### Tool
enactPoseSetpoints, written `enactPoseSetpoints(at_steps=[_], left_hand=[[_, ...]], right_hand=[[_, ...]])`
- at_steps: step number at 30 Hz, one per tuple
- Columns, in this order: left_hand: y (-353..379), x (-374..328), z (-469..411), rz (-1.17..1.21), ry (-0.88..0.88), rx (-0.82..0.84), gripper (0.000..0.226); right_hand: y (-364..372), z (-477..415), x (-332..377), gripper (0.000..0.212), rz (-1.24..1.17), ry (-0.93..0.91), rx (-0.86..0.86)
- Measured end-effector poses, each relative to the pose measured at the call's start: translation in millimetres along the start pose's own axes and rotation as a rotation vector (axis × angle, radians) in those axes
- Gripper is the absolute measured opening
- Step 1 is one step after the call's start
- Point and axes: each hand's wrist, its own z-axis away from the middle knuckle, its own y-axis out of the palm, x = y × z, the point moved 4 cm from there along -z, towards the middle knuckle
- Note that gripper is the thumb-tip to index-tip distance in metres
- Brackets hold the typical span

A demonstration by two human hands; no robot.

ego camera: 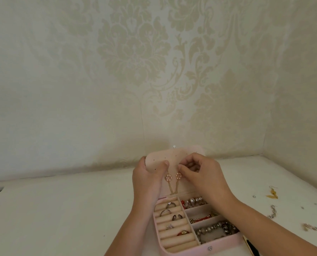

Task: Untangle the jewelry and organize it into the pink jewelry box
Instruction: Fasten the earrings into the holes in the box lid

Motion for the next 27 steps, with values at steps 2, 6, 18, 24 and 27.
enactPoseSetpoints(at_steps=[2, 6, 18, 24, 27], left_hand=[[0.1, -0.2, 0.0, -0.002, 0.007, 0.003, 0.011], [0.4, -0.5, 0.0, -0.006, 0.013, 0.001, 0.012], [1.9, -5.9, 3.2, 0.049, 0.049, 0.057, 0.012], [1.6, -7.0, 4.1, 0.067, 0.057, 0.074, 0.015], [1.4, -7.7, 4.7, 0.070, 0.055, 0.075, 0.012]], right_hand=[[0.9, 1.9, -0.3, 0.007, 0.012, -0.012, -0.021], [0.0, 1.1, -3.5, 0.008, 0.023, 0.002, -0.050], [-1.9, 2.1, -2.8, 0.011, 0.054, 0.024, -0.071], [3.7, 8.4, 0.9, 0.012, -0.012, 0.035, -0.051], [3.8, 7.8, 1.2, 0.013, -0.054, 0.046, -0.041]])
